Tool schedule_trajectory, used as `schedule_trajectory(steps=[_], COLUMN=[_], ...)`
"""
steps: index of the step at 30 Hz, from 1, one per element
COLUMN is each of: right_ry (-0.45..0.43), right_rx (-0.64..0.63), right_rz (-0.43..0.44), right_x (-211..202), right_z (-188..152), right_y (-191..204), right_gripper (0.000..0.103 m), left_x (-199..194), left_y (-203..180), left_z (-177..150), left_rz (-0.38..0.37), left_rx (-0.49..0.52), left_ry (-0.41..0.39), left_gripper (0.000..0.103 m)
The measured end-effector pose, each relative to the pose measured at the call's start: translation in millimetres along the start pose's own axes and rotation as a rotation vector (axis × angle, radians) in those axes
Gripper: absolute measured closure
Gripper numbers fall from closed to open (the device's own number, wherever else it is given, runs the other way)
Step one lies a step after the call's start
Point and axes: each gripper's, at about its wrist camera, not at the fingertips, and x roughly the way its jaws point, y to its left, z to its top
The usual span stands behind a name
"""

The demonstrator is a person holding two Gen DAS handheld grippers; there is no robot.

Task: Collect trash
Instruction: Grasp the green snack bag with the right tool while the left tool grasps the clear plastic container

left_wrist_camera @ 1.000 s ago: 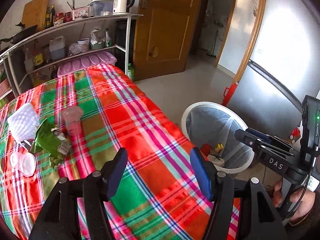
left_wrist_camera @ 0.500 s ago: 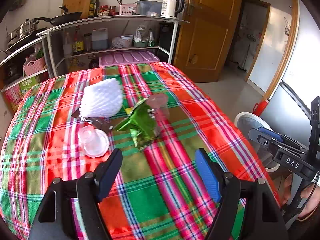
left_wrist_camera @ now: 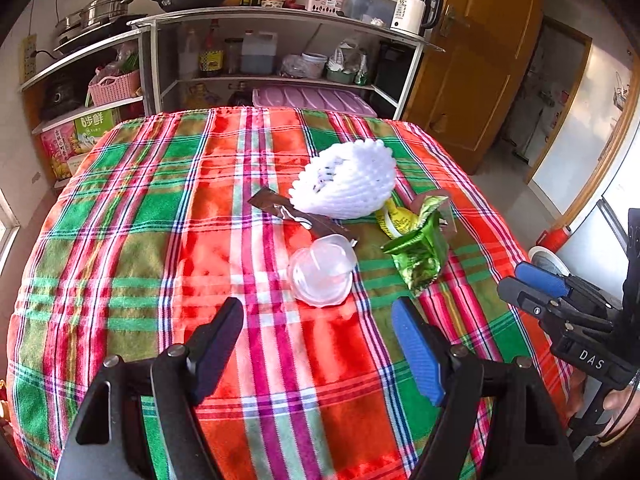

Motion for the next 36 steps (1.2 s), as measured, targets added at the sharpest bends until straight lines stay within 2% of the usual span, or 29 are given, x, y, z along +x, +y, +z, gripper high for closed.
schedule_trajectory(steps=[8, 17, 29, 36], right_ry=[0.013, 0.062, 0.095, 0.076], right_rx=[-0.060, -0.122, -0.126, -0.104], right_rz=[0.077, 0.089, 0.036, 0.047], right_x=[27.8, 60.5, 75.6, 68.6], right_z=[15.5, 29.8, 30.5, 27.7], right_y=[30.8, 44.9, 39.2, 32.4], right_gripper=[0.052, 0.052, 0.052, 0.067], left_x=[3.4, 13.0, 27.7, 36.1], left_y=[17.3, 24.4, 18.2, 16.1], left_z=[6.1, 14.1, 18.9, 19.6], left_rz=[-0.015, -0.044, -0.066, -0.053], left_rx=[-0.009, -0.017, 0.012, 0.014], left_ry=[0.001, 0.017, 0.037, 0.048], left_gripper=[0.024, 0.021, 0.021, 0.021])
